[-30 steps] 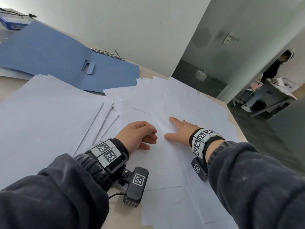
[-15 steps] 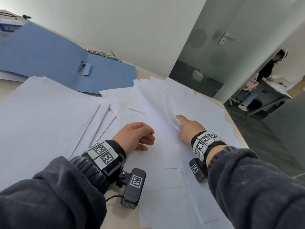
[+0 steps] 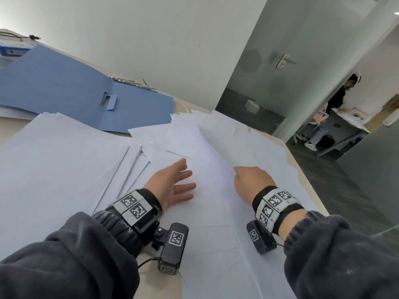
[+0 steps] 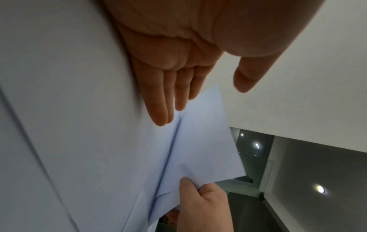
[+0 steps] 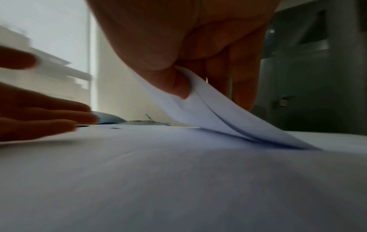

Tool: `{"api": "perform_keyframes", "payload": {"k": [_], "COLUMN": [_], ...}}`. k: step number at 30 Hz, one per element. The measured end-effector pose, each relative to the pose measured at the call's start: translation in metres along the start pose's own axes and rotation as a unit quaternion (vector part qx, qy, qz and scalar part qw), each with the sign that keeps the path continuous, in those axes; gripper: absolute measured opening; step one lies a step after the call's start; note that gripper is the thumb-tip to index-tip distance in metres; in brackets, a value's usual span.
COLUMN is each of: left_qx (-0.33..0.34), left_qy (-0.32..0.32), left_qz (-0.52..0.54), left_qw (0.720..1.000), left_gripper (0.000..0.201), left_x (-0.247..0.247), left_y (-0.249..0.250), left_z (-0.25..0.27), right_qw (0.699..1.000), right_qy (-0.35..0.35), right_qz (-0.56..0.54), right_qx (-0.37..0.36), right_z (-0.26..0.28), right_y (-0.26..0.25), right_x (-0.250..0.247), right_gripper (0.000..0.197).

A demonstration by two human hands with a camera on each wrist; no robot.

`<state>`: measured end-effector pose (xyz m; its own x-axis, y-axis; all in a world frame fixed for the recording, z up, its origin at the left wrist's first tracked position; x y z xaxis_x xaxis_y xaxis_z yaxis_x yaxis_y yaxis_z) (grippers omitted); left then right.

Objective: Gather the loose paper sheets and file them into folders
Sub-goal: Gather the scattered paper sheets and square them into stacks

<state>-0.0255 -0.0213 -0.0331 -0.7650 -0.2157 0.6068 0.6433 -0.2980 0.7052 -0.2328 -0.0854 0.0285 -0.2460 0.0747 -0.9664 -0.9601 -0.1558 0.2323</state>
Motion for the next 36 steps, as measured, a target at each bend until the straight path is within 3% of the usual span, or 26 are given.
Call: {"api": "perform_keyframes", "payload": {"k": [2,4,7,10,12,15,18,21,26,32,36], "left_qx": [-0.016,-0.021,-0.014,-0.013,-0.011,0.010,0.038,0.061,0.070,0.085,0.085], "left_qy": [0.005,-0.005,-0.009,0.020,0.032,0.044,0.025,0.023,0.087,0.084,0.076], "left_qz": [0.034,0.037,0.027,0.047,0.047,0.031,0.019,0.038,0.045,-0.002,-0.018], "left_qw": [0.999,0.999,0.999,0.999,0.998,0.998,0.999,0.997,0.993,0.993,0.993], "left_gripper": [0.056,0.059,0.044,0.034,0.035,0.038,0.037,0.053,0.038,0.050,0.062], "left_x": [-0.001,-0.002,-0.002,-0.004,-0.007,-0.009,-0.007,-0.008,-0.013,-0.012,-0.012], "left_y": [0.000,0.001,-0.001,-0.003,-0.005,-0.005,-0.004,0.001,0.006,0.003,0.003], "left_z": [0.000,0.001,0.003,0.002,0.001,-0.004,-0.003,-0.003,-0.004,-0.008,-0.009], "right_qw": [0.998,0.994,0.984,0.972,0.967,0.959,0.966,0.963,0.967,0.969,0.964], "right_qy": [0.000,0.002,-0.006,-0.073,-0.101,-0.056,-0.055,-0.088,-0.098,-0.113,-0.103], "right_qz": [0.033,0.040,0.018,-0.031,-0.141,-0.264,-0.247,-0.225,-0.202,-0.208,-0.235], "right_qx": [-0.052,-0.100,-0.176,-0.223,-0.188,-0.084,0.045,0.120,0.118,0.067,0.065], "right_z": [0.019,0.034,0.048,0.054,0.052,0.028,-0.007,-0.031,-0.048,-0.053,-0.046], "right_y": [-0.012,-0.025,-0.040,-0.039,-0.029,0.000,0.034,0.057,0.054,0.038,0.036], "right_x": [0.000,0.005,0.014,0.017,0.011,0.010,0.025,0.041,0.042,0.041,0.039], "right_gripper": [0.046,0.050,0.044,0.046,0.055,0.052,0.057,0.068,0.080,0.105,0.092]}}
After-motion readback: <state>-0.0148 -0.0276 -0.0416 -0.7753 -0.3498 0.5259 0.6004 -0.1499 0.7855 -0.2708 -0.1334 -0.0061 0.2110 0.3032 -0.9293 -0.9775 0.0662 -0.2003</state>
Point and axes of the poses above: each hand's wrist, its own z-axis away from the middle knuckle, its own x-axis out of the palm, y = z × x, the point moved 2 cm from there along -z, towards the middle knuckle, and after that the axes turned 5 degrees about z, right-handed, at the moved point
